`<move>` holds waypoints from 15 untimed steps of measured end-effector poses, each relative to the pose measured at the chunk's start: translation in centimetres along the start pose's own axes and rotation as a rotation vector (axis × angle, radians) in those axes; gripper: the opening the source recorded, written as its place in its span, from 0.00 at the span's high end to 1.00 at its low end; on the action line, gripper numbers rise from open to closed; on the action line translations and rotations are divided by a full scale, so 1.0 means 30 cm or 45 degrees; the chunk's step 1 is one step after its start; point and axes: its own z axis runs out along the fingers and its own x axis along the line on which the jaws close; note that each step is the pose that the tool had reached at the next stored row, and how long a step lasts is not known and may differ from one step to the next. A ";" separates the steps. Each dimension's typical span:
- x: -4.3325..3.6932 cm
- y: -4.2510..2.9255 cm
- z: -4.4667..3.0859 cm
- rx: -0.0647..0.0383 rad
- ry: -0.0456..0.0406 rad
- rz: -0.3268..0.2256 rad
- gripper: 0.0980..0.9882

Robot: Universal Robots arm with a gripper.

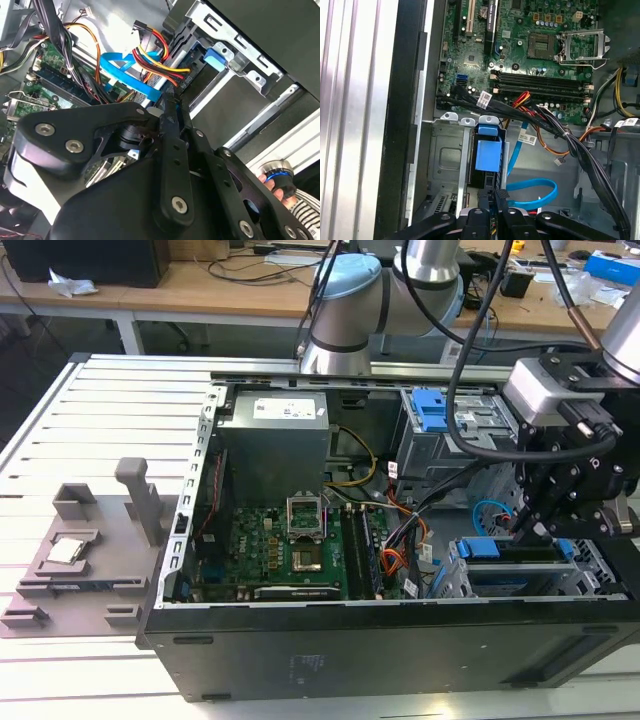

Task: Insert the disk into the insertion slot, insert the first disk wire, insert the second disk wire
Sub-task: 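Insert the second disk wire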

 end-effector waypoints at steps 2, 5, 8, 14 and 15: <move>0.000 -0.001 0.002 0.000 0.000 0.000 0.93; 0.000 -0.002 0.010 0.000 0.000 0.000 0.93; 0.000 -0.002 0.013 0.000 0.000 0.000 0.93; 0.000 -0.002 0.012 0.000 -0.002 0.000 0.93; -0.001 -0.002 0.012 0.000 -0.002 0.001 0.93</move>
